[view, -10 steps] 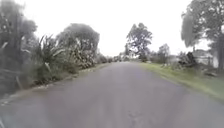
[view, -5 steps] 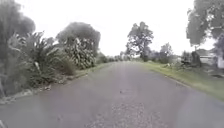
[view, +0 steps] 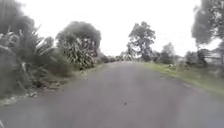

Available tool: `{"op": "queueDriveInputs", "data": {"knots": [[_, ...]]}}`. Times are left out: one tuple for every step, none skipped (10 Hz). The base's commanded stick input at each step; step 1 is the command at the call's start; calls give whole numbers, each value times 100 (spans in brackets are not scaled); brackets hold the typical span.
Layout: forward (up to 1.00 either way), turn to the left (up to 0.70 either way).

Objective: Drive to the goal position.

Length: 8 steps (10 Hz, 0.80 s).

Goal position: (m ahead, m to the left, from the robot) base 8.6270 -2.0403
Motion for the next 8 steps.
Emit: {"op": "queueDriveInputs", "data": {"knots": [[100,0],[100,0],[100,0],[100,-11],[100,-25],[100,-38],[100,-27],[100,-14]]}}
